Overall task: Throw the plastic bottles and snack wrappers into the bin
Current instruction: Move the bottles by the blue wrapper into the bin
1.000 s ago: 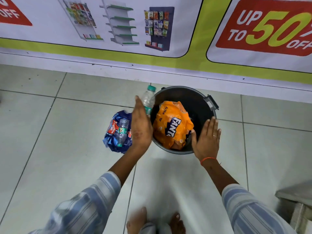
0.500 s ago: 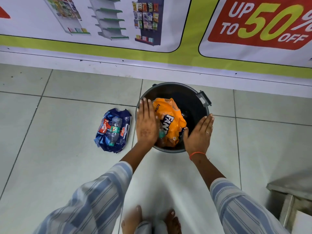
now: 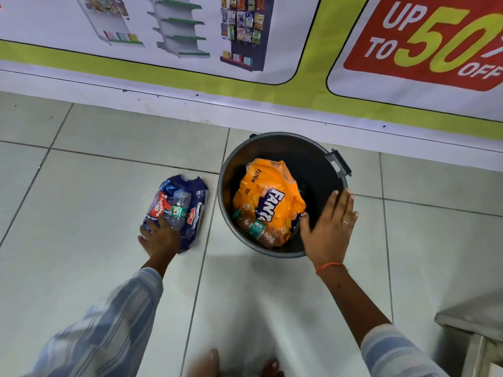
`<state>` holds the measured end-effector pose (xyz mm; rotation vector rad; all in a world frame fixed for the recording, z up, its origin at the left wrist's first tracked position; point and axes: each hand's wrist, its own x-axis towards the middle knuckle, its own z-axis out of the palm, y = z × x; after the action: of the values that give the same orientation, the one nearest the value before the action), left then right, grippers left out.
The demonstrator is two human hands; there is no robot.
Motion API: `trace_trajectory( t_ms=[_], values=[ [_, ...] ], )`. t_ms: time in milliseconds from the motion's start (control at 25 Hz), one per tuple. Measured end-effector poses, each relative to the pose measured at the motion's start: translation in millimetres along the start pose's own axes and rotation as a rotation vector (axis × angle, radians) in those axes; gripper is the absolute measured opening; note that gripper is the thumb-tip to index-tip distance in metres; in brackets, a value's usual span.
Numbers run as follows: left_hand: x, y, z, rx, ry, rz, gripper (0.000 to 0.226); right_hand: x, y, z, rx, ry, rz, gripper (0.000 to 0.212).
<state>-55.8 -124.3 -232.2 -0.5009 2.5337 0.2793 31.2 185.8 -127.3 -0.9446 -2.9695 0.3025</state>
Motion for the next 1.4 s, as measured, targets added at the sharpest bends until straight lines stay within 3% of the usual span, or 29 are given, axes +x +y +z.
trace_trajectory(
  t_ms=[240, 400, 560, 720, 800, 880, 1000, 1160, 1240, 1320, 1400],
  values=[
    [58, 3, 31, -0.072, -0.009, 0.084, 0.065, 4, 4, 15, 0.014, 0.088, -0.004, 0.078],
    [58, 16, 44, -0.077, 0.046, 0.043, 0.057, 6, 8, 22, 0.024, 0.114, -0.024, 0.079],
    [15, 51, -7, -0.432, 0.227, -0.030, 0.056, 4, 6, 16, 0.046, 0.045, -0.027, 0.079],
    [-59, 92, -79, -0.779, 0.494, 0.335, 0.055, 2, 4, 2, 0.066, -0.028, -0.031, 0.073],
    [-97, 111, -96, -0.690, 0.478, 0.509, 0.055, 1, 3, -2, 0.082, -0.049, -0.027, 0.068],
    [-124, 133, -95, -0.378, 0.423, 0.570, 0.056, 1, 2, -7, 0.094, -0.072, -0.012, 0.064],
    [-145, 160, -80, -0.042, 0.235, 0.517, 0.060, 0, 2, -9, 0.085, -0.091, -0.009, 0.063],
    [-143, 178, -64, 0.062, 0.097, 0.349, 0.066, 1, 1, -7, 0.066, -0.090, 0.001, 0.063],
    [-141, 176, -62, 0.059, 0.185, 0.408, 0.070, 1, 2, -5, 0.068, -0.083, -0.004, 0.063],
    [-134, 162, -63, -0.063, 0.382, 0.500, 0.069, 1, 3, -4, 0.085, -0.073, -0.007, 0.066],
    [-122, 127, -57, -0.247, 0.590, 0.464, 0.065, 0, 3, -3, 0.090, -0.064, -0.020, 0.071]
  ],
)
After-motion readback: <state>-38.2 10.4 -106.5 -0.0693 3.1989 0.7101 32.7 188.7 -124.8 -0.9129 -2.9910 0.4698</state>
